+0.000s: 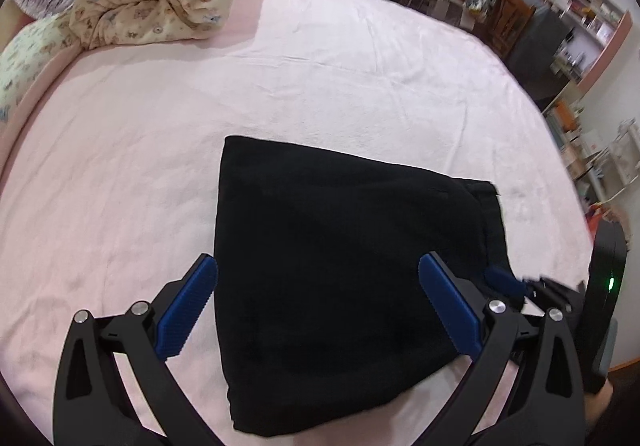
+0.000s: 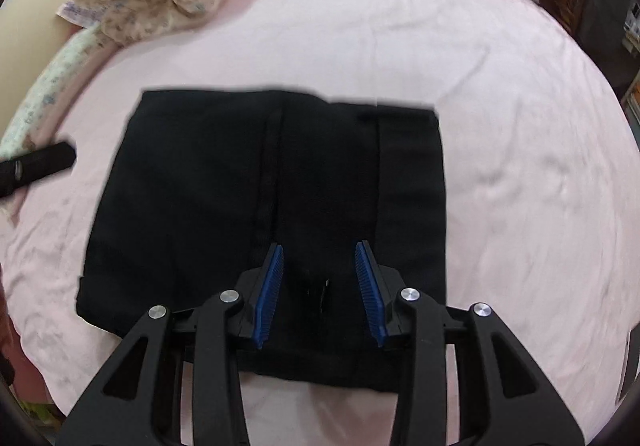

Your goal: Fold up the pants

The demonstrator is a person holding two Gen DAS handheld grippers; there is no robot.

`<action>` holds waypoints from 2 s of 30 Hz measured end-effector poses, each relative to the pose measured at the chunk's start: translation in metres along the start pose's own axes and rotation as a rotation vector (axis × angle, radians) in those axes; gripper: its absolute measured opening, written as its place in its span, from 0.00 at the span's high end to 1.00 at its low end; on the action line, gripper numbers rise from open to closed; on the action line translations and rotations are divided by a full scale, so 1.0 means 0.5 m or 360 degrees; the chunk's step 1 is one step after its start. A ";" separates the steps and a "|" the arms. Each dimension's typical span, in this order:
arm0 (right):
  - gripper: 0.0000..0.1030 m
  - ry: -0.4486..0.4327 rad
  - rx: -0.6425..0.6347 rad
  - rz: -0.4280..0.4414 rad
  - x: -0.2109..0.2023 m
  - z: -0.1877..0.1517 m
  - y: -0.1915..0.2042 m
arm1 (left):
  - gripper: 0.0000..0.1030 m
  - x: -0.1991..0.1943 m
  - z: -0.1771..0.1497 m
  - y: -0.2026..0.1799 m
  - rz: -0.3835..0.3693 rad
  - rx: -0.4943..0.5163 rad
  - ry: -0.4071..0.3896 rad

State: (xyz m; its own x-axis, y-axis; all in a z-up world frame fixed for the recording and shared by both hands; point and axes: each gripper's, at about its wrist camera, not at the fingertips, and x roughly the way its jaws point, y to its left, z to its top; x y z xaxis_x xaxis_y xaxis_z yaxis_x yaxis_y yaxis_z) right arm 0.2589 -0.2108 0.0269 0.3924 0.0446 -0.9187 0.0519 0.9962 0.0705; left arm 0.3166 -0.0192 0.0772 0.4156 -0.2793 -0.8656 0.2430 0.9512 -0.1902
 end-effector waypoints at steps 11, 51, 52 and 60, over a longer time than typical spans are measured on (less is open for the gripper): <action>0.60 -0.0052 0.0029 0.0001 -0.022 0.013 0.007 | 0.02 0.017 0.019 -0.020 0.0105 0.0072 0.0038; 0.21 -0.0146 -0.0051 0.0353 -0.095 -0.043 -0.091 | 0.02 0.086 -0.083 -0.007 -0.0158 -0.0076 0.0188; 0.13 -0.0146 0.0050 0.0430 -0.099 -0.025 -0.128 | 0.02 0.075 -0.070 0.029 -0.0222 -0.0193 0.0172; 0.13 0.0196 0.0293 0.0749 0.027 0.020 -0.275 | 0.02 0.164 -0.006 0.241 -0.0527 -0.0652 0.0512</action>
State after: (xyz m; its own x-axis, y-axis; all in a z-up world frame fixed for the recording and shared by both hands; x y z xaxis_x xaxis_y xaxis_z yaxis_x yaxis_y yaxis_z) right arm 0.2661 -0.3477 0.0088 0.3020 0.5040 -0.8092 0.0611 0.8368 0.5440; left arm 0.3771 0.0733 -0.0181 0.0747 -0.5755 -0.8144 -0.0691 0.8117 -0.5800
